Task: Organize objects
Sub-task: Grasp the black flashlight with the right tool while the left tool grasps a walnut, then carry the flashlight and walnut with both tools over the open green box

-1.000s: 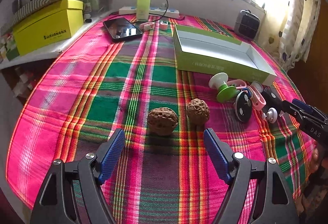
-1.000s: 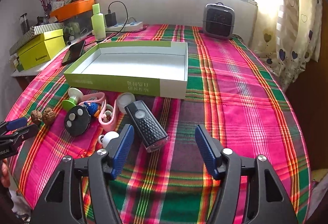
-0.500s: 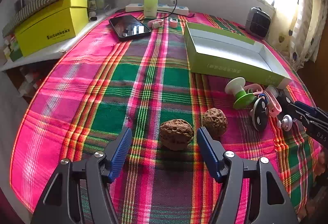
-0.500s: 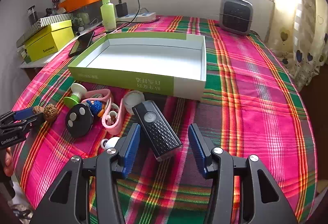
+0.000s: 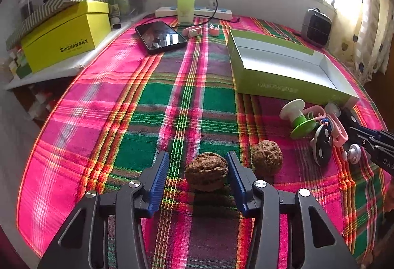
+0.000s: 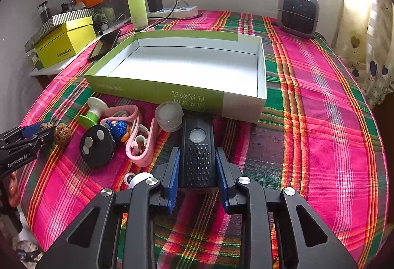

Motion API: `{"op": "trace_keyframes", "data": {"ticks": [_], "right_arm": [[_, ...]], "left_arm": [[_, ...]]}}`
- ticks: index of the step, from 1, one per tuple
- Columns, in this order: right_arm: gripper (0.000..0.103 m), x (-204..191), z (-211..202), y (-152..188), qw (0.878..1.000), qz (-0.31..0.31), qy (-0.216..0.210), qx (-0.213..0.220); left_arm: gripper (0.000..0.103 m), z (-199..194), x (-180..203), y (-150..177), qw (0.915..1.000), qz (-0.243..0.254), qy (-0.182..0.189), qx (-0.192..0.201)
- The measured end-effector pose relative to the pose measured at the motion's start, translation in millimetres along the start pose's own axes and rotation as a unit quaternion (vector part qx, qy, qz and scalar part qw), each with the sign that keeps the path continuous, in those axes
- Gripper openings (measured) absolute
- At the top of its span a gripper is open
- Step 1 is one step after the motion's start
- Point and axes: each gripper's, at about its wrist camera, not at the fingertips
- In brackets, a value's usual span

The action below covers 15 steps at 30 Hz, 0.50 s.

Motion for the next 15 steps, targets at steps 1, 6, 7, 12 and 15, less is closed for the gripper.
{"op": "trace_keyframes", "data": {"ticks": [1,6,7,12,15], "right_arm": [[0.028,0.1,0.2,0.1,1.0,0.0,-0.001,0.0],[0.028,-0.3,0.0,0.0,1.0,0.001,0.0,-0.001],[0.028,-0.5,0.0,-0.1,1.0,0.001,0.0,-0.001],[0.028,-0.9,0.5,-0.4,1.0,0.008,0.001,-0.001],[0.028,-0.1,-0.5,0.2,1.0,0.009,0.001,-0.001]], "left_arm": [[0.042,0.1,-0.3,-0.5,1.0,-0.001,-0.001,0.0],[0.033,0.7,0.5,-1.4,1.0,0.0,-0.005,-0.001],[0.032,0.7,0.6,-1.5,1.0,0.0,-0.006,-0.001],[0.03,0.4,0.1,-2.3,1.0,0.001,-0.006,-0.001],[0.03,0.3,1.1,-2.1,1.0,0.002,-0.004,-0.002]]}}
Point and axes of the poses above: each gripper's, at about its wrist camera, not at the fingertips, and z roughly the way its jaws point, x to its right, y to its underside, and after that the axes turned 10 degrees about y, right-handed
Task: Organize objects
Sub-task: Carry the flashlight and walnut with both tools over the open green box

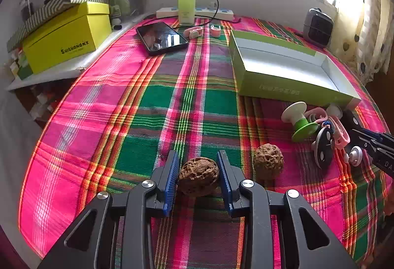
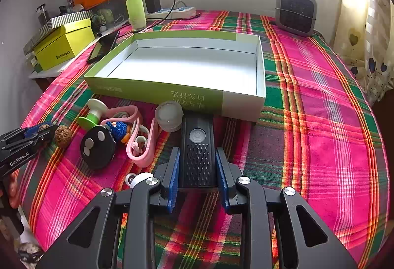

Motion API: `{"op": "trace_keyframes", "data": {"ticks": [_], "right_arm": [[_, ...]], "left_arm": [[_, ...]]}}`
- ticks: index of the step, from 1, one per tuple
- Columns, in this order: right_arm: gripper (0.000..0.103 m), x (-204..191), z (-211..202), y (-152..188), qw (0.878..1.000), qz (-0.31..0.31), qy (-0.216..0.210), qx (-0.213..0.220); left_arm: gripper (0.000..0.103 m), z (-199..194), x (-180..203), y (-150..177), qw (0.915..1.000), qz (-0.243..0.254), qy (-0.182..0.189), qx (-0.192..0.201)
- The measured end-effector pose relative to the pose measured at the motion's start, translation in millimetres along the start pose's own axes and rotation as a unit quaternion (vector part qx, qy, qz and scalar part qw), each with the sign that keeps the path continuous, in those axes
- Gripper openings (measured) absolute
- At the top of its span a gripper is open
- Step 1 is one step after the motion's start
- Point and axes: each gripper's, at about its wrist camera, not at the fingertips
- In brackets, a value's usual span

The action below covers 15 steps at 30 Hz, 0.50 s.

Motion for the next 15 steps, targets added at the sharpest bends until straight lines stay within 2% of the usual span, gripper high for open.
{"op": "trace_keyframes", "data": {"ticks": [15], "right_arm": [[0.028,2.2,-8.7,7.3,1.0,0.022,-0.004,0.004]], "left_arm": [[0.03,-2.1,16.9,-9.7,0.9993,0.015,0.033,0.0]]}}
Point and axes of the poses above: each gripper's, at about its wrist camera, not at the fingertips, and z roughly the way its jaws point, x to its right, y to its underside, and after that the axes turned 10 degrees about y, right-handed
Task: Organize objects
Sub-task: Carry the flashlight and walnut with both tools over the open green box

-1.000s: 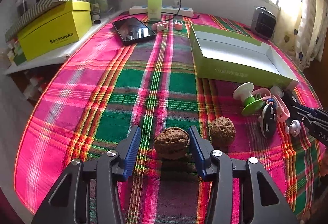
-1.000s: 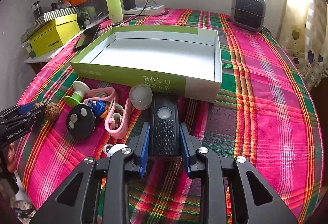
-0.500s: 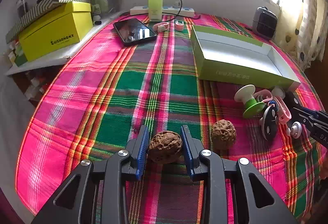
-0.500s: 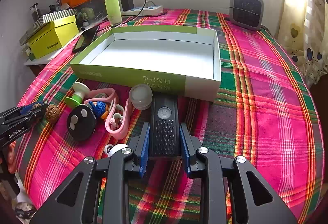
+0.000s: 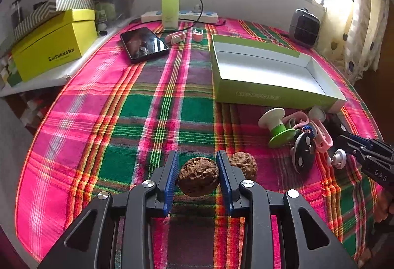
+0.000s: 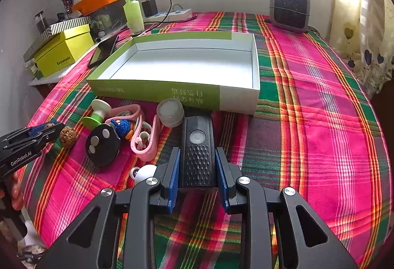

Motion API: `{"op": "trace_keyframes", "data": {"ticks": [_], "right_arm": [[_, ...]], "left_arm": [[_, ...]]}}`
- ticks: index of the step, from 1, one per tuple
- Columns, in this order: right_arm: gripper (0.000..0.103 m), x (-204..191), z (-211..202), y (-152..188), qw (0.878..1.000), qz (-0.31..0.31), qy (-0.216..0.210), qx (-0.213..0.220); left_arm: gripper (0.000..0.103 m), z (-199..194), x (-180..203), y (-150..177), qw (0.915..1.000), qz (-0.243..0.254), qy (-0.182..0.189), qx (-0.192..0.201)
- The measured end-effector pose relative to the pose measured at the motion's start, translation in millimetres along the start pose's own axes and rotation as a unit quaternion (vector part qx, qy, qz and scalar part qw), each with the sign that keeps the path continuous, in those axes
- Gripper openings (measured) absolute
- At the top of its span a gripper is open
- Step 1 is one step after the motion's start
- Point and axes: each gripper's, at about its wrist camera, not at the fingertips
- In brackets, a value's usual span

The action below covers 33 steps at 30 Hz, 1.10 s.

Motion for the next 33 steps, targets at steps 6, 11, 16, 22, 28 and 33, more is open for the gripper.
{"op": "trace_keyframes", "data": {"ticks": [6,11,16,22,28,33], "right_arm": [[0.028,1.3,-5.3,-0.4,1.0,0.005,0.001,0.004],[0.028,2.1,-11.7,-2.8,1.0,0.008,-0.001,0.011],[0.028,1.6,-18.9,-8.5,1.0,0.01,-0.002,0.022],[0.028,1.1,-21.5,-16.9,1.0,0.012,-0.002,0.026],[0.028,-0.7,-20.2,-27.0,1.0,0.014,-0.007,0.026],[0.028,-2.2,-16.4,-39.5,1.0,0.013,-0.005,0.027]], "left_arm": [[0.03,-1.5,7.9,-9.1,0.9999,0.01,0.012,0.003],[0.03,-3.7,15.3,-15.8,0.9996,0.021,0.018,0.008],[0.03,-3.5,20.5,-26.4,0.9993,0.023,0.029,0.009],[0.03,0.8,30.5,-38.5,0.9985,0.036,0.04,0.008],[0.03,8.6,37.3,-50.7,0.9979,0.038,0.052,0.006],[0.03,12.8,41.4,-63.0,0.9973,0.042,0.06,0.012]]}}
Point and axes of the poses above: each gripper's, at about its wrist camera, not at the fingertips, and z roughly the way its jaws point, x to its right, y to its underside, and after that the axes turned 10 degrees about y, right-handed
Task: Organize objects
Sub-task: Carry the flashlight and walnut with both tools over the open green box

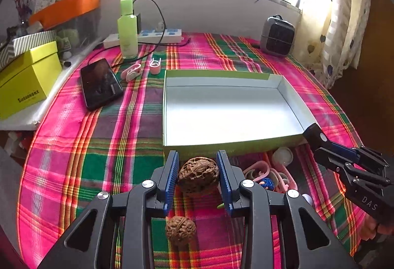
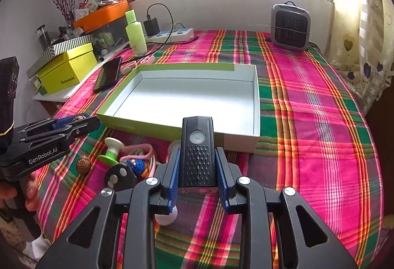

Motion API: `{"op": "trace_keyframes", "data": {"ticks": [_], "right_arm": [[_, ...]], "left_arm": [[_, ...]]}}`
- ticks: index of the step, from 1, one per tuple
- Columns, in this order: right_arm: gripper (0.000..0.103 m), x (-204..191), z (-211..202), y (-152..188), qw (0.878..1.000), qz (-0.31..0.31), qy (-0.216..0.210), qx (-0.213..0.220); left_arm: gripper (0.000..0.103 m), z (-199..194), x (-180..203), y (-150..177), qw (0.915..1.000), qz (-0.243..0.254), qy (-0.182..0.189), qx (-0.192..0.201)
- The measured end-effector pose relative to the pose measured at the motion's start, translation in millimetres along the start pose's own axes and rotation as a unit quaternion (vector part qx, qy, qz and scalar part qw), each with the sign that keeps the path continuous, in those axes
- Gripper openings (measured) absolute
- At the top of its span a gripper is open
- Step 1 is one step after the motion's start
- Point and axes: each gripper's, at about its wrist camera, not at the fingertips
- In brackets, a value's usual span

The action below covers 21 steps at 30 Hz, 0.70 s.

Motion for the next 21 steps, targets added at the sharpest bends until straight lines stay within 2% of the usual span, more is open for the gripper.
{"op": "trace_keyframes", "data": {"ticks": [7,15,21], "right_arm": [[0.028,-6.2,13.6,-21.7,1.0,0.004,-0.009,-0.003],[0.028,-10.4,38.3,-47.4,1.0,0.008,-0.012,-0.01],[0.028,-15.2,61.6,-60.3,1.0,0.003,-0.005,-0.024]], "left_arm": [[0.03,21.2,-6.8,-22.4,0.9997,-0.012,0.015,-0.014],[0.03,42.7,-9.2,-45.2,0.9997,-0.007,0.015,-0.015],[0.03,67.0,-12.7,-61.6,0.9993,-0.007,0.016,-0.032]]}}
Point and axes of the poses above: each gripper's, at about its wrist camera, not at the fingertips, and z roughly the way its jaws point, x to its right, y to its underside, and after that the axes turned 10 degrees about y, right-handed
